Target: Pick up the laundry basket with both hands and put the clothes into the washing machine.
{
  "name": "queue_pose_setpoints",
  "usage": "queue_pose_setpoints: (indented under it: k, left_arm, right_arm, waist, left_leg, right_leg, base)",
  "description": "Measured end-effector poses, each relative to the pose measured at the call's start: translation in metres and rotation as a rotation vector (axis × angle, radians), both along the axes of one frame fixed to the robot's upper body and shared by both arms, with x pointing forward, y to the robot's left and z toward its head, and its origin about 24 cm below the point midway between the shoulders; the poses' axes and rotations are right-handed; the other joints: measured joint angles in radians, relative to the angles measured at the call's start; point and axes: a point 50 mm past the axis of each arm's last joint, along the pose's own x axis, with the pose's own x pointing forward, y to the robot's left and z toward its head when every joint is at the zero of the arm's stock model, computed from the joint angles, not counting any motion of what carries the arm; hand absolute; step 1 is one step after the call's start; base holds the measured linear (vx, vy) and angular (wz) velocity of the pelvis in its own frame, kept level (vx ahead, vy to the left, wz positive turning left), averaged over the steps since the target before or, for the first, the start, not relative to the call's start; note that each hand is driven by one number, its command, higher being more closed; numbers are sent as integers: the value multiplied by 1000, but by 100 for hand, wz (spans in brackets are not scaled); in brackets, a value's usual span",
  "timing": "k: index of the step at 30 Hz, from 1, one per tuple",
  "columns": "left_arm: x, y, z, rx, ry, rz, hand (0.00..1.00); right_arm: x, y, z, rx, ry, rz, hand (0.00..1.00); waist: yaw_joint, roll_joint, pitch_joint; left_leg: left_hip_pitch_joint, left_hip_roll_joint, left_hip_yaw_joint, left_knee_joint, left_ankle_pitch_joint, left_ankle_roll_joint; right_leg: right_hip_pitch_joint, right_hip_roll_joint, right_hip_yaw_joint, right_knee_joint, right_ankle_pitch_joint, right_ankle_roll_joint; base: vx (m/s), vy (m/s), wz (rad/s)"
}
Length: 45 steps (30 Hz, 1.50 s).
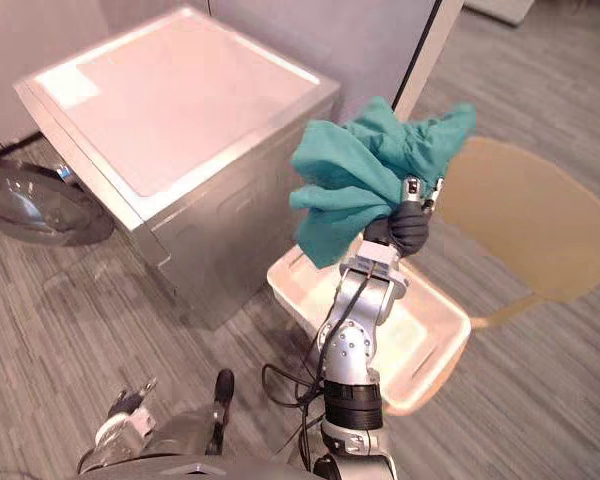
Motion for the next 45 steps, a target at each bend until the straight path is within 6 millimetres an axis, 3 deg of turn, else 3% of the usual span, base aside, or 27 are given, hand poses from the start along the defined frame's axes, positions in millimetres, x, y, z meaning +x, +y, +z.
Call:
queue_pose_setpoints:
  k: [3,5,7,9,10,12,13,14,15,19,25,29,31,35,39,45]
  left_arm:
    - [-18,23,0,30,27,155,0]
    - [-7,54,22,123,-91,281,0]
    - [22,97,78,336,-330,355,0]
    - [38,116,123,477,-490,387,0]
    - [48,125,166,634,-624,392,0]
    - [61,123,207,771,-751,360,0]
    - [65,120,216,798,-788,343,0]
    - [78,106,237,834,-880,282,0]
    - [83,98,244,838,-922,247,0]
    - [112,23,289,726,-1269,-72,0]
    - [134,-61,316,541,-1537,-501,0]
    - [139,-111,317,435,-1602,-761,0]
    - [147,-141,309,384,-1585,-926,0]
    - [162,-181,293,313,-1495,-1127,0]
    - [170,-211,286,303,-1433,-1245,0]
    - [181,-231,290,388,-1409,-1306,0]
  right_arm:
    - [-4,-3,-5,-39,21,-28,100]
    - [-6,-4,-8,-45,36,-31,100]
    - [-7,-4,-12,-60,47,-26,100]
    - [-7,-4,-12,-63,46,-22,100]
    - [-7,-3,-13,-68,54,-16,100]
    - [-7,-2,-12,-87,56,-18,100]
    - [-7,-1,-12,-95,56,-19,100]
    - [-7,0,-12,-105,58,-15,100]
    - [-6,1,-12,-106,60,-9,100]
    - [-6,10,-17,-136,87,49,100]
    - [-9,31,-12,-222,61,176,100]
    - [-12,40,-12,-242,51,224,100]
    - [-12,47,-12,-260,52,261,100]
    - [-13,55,-12,-265,49,298,100]
    - [-13,54,-12,-260,54,292,100]
    - [-14,47,-13,-233,50,253,100]
  waist:
    - [4,0,-51]
    - [14,-1,-65]
    - [30,2,-105]
    - [31,6,-114]
    - [28,8,-118]
    - [27,17,-130]
    - [25,22,-135]
    - [23,33,-143]
    - [20,37,-147]
    - [-7,43,-156]
    - [-41,46,-157]
    - [-56,48,-158]
    - [-64,52,-161]
    - [-84,56,-164]
    - [-94,56,-164]
    - [-105,55,-163]
  left_leg:
    - [44,-1,-11,-27,0,0]
    - [77,1,-12,-37,-3,-1]
    - [82,12,-5,-49,-4,-2]
    - [92,18,9,-50,-6,-2]
    - [115,18,19,-50,-14,-3]
    - [137,19,42,-50,-21,0]
    - [141,19,47,-49,-23,2]
    - [150,22,66,-50,-26,4]
    - [151,23,72,-50,-27,4]
    - [159,32,112,-52,-34,0]
    - [175,48,178,-53,-37,1]
    - [183,52,193,-53,-36,3]
    - [184,54,199,-53,-35,4]
    - [184,52,200,-59,-35,4]
    - [181,49,200,-59,-28,12]
    - [179,49,198,-59,-25,15]
  right_leg:
    - [52,14,-5,-49,9,11]
    - [89,23,-3,-76,15,13]
    - [97,42,8,-114,33,10]
    - [109,51,20,-138,46,8]
    - [129,53,33,-152,53,10]
    - [142,57,57,-166,64,12]
    - [144,60,64,-171,68,11]
    - [146,64,84,-183,79,9]
    - [146,66,91,-189,82,6]
    - [138,79,138,-215,106,-6]
    - [115,96,214,-229,136,-10]
    - [118,102,231,-241,149,-9]
    - [116,103,239,-246,156,-7]
    - [116,103,243,-252,162,-10]
    - [115,103,244,-255,165,-10]
    - [114,102,243,-255,167,-4]
  base:
    - [83,-76,2]
    - [32,-77,-6]
    - [-1,-58,-17]
    - [0,-34,-24]
    - [-9,-19,-29]
    - [-20,-6,-34]
    - [-44,7,-43]
    - [-47,12,-33]
    - [-62,21,-37]
    - [-55,26,-30]
    - [-48,19,-36]
    - [-23,13,-15]
    - [-27,20,-10]
    - [-24,21,-3]
    - [0,0,0]
    - [0,0,0]
